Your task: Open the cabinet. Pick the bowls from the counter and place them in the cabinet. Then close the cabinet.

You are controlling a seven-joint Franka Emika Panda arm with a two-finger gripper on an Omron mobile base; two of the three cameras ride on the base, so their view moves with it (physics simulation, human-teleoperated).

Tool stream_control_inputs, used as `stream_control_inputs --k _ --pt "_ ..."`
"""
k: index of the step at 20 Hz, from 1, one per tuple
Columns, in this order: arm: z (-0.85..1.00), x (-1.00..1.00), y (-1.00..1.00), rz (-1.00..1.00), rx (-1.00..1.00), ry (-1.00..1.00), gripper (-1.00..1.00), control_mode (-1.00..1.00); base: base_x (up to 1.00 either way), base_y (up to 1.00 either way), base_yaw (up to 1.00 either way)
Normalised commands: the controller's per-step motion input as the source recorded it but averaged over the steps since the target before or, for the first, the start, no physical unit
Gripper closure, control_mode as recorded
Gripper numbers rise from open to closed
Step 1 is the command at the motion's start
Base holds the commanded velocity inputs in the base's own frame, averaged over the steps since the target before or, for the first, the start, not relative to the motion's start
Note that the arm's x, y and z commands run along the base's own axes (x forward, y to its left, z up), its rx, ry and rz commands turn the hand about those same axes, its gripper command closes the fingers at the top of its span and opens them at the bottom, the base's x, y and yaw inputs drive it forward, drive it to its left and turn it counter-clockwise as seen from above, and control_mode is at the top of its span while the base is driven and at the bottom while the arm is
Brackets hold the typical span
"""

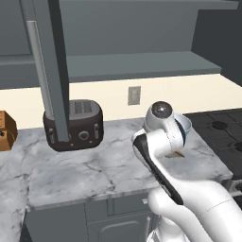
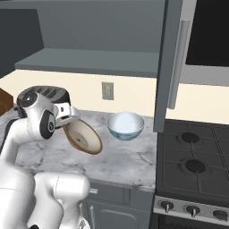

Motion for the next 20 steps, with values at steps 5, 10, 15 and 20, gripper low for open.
stream_control_inputs --k 5,10,15,20 --pt "0.62 -0.42 -0.07 0.00 0.00 -0.08 1.00 -1.00 0.00 0.00 0.00" --pt "0.63 -0.39 -0.12 0.02 0.00 -0.07 1.00 -1.00 0.00 0.00 0.00" --pt "0.59 -0.44 -0.12 0.02 0.00 -0.07 1.00 -1.00 0.00 0.00 0.00" --pt "0.61 -0.39 -0.05 0.03 -0.04 -0.06 1.00 -1.00 0.00 0.00 0.00"
